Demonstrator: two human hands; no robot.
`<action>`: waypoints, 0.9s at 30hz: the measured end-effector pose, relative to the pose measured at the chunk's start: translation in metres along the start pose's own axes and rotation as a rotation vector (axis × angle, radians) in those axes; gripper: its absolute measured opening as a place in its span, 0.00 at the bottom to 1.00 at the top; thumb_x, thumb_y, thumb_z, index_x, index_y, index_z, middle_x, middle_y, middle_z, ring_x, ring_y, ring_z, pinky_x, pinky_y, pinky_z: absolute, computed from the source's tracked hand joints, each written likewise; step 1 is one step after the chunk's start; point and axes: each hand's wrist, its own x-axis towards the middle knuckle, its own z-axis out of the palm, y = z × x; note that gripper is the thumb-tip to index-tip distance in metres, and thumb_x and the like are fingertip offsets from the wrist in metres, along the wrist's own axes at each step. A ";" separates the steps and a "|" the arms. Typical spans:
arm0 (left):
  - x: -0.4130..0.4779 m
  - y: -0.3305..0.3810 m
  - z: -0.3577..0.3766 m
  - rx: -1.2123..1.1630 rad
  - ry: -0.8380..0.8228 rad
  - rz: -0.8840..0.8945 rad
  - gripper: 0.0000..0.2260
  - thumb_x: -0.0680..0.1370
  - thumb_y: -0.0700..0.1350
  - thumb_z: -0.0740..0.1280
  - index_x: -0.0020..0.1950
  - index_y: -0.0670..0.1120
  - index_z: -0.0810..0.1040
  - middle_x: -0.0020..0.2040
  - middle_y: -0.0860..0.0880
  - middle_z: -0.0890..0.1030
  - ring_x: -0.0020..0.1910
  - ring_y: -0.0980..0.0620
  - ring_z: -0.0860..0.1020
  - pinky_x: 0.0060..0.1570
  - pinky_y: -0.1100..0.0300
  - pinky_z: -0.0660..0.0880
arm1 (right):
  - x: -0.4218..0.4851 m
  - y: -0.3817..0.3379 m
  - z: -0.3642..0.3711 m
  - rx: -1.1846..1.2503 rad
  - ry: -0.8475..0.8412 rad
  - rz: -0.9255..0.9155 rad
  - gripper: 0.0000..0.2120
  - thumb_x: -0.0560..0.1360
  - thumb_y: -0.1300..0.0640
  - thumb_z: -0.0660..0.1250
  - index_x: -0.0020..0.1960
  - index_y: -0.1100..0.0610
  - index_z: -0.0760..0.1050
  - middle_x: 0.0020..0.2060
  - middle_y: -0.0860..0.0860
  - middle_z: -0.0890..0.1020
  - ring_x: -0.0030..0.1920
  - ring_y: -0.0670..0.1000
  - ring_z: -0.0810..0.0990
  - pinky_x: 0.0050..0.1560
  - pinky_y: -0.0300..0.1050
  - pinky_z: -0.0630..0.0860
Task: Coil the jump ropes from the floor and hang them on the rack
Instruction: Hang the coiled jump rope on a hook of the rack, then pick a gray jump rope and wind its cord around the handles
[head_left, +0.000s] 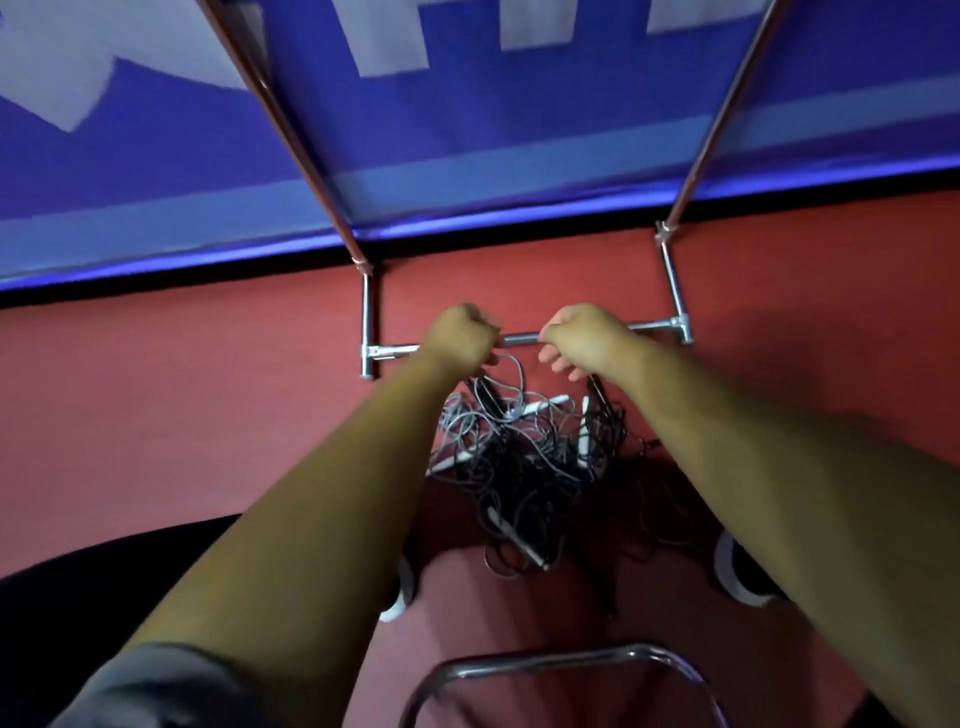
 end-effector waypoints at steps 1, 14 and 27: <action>0.010 -0.016 0.009 0.047 -0.008 -0.020 0.08 0.80 0.34 0.65 0.44 0.45 0.77 0.42 0.41 0.83 0.29 0.47 0.78 0.33 0.56 0.74 | 0.007 0.015 0.004 0.010 -0.013 0.039 0.09 0.85 0.59 0.60 0.59 0.59 0.78 0.48 0.55 0.87 0.42 0.53 0.83 0.39 0.46 0.80; 0.076 -0.087 0.141 0.468 -0.238 0.102 0.11 0.80 0.42 0.66 0.60 0.47 0.83 0.59 0.44 0.85 0.57 0.44 0.82 0.58 0.58 0.77 | 0.069 0.196 0.023 -0.070 0.066 0.335 0.13 0.78 0.66 0.62 0.55 0.62 0.85 0.50 0.65 0.87 0.51 0.66 0.88 0.55 0.66 0.85; 0.096 -0.136 0.184 0.847 -0.382 0.197 0.26 0.72 0.67 0.64 0.69 0.64 0.73 0.67 0.54 0.77 0.65 0.42 0.77 0.62 0.50 0.76 | 0.095 0.224 0.041 -0.425 0.017 0.236 0.22 0.80 0.49 0.63 0.73 0.48 0.77 0.72 0.61 0.68 0.69 0.68 0.74 0.75 0.55 0.70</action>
